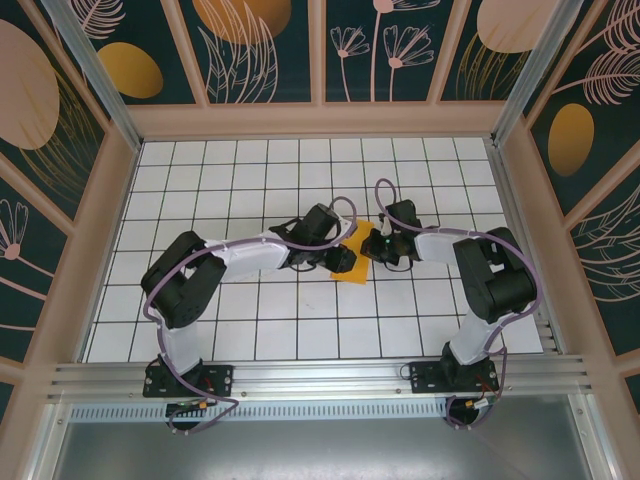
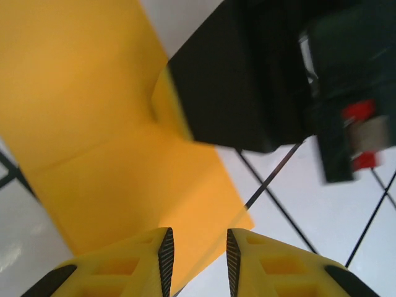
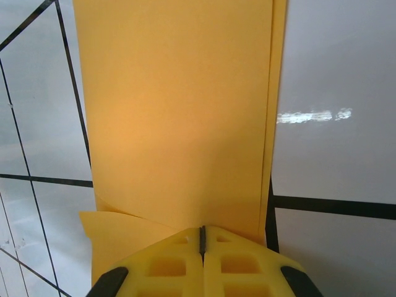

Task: Fold a paper plane with a square sheet of paper (fold left side to right side)
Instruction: Fold the triangle a second time at the center of the table.

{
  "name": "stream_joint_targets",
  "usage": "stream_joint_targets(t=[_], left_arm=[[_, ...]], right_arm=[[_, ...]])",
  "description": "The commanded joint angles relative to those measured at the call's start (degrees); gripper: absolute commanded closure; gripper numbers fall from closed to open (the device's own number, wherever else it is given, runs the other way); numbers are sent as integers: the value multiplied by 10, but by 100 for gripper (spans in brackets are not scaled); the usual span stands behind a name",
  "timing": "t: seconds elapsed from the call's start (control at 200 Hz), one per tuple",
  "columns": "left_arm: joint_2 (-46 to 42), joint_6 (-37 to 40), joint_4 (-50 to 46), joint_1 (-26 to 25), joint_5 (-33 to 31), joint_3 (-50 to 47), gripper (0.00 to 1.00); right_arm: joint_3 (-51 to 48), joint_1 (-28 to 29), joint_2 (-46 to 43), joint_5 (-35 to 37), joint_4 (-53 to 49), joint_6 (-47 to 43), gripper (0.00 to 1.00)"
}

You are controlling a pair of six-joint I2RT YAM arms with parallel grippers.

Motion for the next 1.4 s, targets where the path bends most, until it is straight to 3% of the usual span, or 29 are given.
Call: stream_joint_targets(t=[0.0,0.435,1.046,1.396], left_arm=[[17,23,-32,0,13,22,69],[78,33,-25,2,17,22,70],[3,16,8,17,27,-144,70],[-33,-7,9,20,-2,-181,70]], right_arm=[[-15,-6,2,21,-21,-5,94],[-13,-5,6,23,-29,-8,94],[-8,-5,4,29,-44,-11,94],[-5,-5,1,27,-48,-12,94]])
